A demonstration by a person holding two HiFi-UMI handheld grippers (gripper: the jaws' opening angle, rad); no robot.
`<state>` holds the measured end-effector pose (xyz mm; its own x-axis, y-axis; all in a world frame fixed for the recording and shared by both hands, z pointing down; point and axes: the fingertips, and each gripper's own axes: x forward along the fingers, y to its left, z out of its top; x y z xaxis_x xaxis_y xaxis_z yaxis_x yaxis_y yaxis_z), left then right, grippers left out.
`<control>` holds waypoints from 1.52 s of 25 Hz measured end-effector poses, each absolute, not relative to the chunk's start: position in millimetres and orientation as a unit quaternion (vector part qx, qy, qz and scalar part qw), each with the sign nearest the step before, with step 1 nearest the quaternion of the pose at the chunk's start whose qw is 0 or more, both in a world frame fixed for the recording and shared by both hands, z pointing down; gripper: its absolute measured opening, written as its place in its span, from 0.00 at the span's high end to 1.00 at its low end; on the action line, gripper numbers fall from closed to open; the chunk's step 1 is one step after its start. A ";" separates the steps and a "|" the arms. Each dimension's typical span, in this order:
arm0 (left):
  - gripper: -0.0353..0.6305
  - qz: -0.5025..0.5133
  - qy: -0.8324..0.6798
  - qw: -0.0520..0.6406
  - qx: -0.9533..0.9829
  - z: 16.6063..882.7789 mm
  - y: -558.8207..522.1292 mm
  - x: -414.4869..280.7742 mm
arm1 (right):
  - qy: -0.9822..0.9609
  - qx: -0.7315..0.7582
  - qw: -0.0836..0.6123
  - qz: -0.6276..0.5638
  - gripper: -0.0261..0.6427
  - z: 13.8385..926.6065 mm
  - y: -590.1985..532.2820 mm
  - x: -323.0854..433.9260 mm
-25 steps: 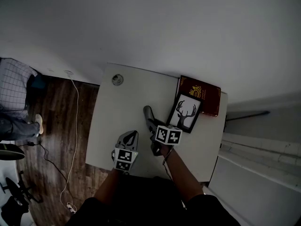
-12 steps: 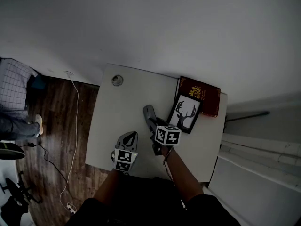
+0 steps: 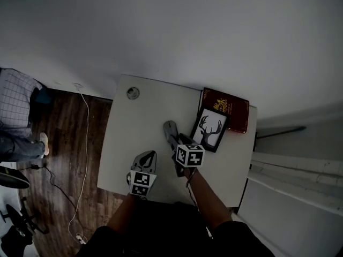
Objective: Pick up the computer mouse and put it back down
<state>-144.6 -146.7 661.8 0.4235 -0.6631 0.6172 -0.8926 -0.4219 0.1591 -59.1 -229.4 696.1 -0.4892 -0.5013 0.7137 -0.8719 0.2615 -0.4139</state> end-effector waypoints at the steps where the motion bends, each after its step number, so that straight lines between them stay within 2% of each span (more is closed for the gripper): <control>1: 0.94 0.238 -0.481 0.240 0.809 661.0 -146.5 -145.0 | -0.762 0.452 0.227 0.404 0.68 694.3 -229.6 -59.6; 12: 0.94 0.221 -0.482 0.229 0.816 645.3 -145.5 -143.0 | -0.798 0.440 0.241 0.334 0.70 661.4 -219.8 -67.9; 14: 0.94 0.214 -0.482 0.227 0.819 639.7 -144.9 -141.4 | -0.810 0.437 0.243 0.307 0.75 651.5 -214.6 -69.6; 17: 0.94 0.198 -0.483 0.222 0.824 626.9 -144.5 -139.8 | -0.827 0.438 0.235 0.262 0.88 631.8 -206.8 -72.7; 19: 0.94 0.189 -0.482 0.215 0.828 617.4 -143.2 -138.2 | -0.835 0.442 0.230 0.234 0.91 618.8 -201.3 -74.4; 28: 0.94 0.152 -0.481 0.188 0.843 580.9 -119.9 -139.7 | -0.869 0.420 0.218 0.143 0.93 577.6 -152.7 -98.4; 38: 0.94 0.136 -0.465 0.153 0.862 546.2 -78.5 -149.2 | -0.853 0.479 0.184 0.094 0.93 527.9 -95.0 -87.1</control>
